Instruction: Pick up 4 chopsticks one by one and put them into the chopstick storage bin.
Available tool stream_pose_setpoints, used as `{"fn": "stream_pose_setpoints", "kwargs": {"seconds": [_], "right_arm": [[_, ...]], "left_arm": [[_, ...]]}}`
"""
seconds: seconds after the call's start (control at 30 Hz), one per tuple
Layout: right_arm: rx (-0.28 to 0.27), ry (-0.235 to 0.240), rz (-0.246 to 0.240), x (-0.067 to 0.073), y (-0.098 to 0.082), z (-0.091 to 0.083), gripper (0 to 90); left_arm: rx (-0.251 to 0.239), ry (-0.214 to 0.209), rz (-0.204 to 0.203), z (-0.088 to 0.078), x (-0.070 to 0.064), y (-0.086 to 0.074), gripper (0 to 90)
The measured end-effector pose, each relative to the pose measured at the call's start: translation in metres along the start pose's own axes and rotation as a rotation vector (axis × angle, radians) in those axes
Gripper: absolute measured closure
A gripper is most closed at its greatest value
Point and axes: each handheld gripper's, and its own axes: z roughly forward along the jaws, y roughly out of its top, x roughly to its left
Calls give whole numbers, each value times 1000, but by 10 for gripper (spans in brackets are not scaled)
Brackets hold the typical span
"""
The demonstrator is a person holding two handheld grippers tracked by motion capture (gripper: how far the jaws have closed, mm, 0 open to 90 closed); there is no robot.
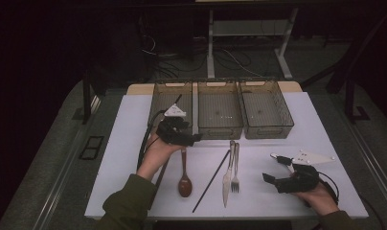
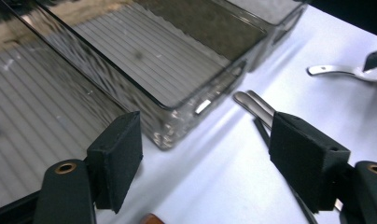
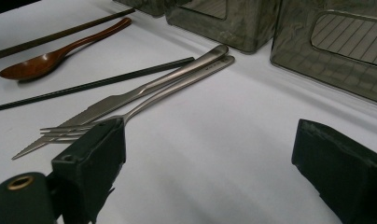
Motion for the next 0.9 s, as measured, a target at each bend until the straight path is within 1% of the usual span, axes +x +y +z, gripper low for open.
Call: {"fn": "stream_pose_setpoints", "kwargs": {"seconds": [0.1, 0.13, 0.27, 0.43, 0.47, 0.53, 0.63, 0.7, 0.73, 0.8, 0.83, 0.9], "right_arm": [[6, -2, 1, 1, 0, 0, 96], [8, -3, 0, 1, 0, 0, 96], [13, -6, -3, 1, -1, 1, 96], [17, -8, -3, 1, -1, 1, 96], [19, -6, -2, 2, -1, 1, 96], [18, -6, -1, 2, -1, 1, 96], [15, -10, -10, 3, -1, 2, 97], [14, -30, -9, 4, -1, 2, 149], [11, -37, -7, 4, -1, 2, 146], [11, -35, -5, 4, -1, 2, 142], [12, -38, -3, 4, -1, 2, 142], [16, -35, -13, 4, -1, 2, 142]], "left_arm": [[23, -23, 6, 3, -7, -8, 283], [29, -25, 11, 4, -9, -10, 288], [18, -44, -6, 7, -16, -19, 328], [14, -66, 2, 8, -26, -30, 355], [11, -68, 12, 8, -28, -32, 360], [7, -78, 11, 8, -32, -36, 363], [11, -78, 20, 10, -37, -42, 364], [19, -87, 16, 10, -40, -45, 367], [19, -86, 10, 10, -42, -46, 367], [18, -95, 17, 10, -44, -48, 367], [18, -92, 16, 9, -46, -49, 367], [10, -91, 16, 9, -50, -52, 367]]}}
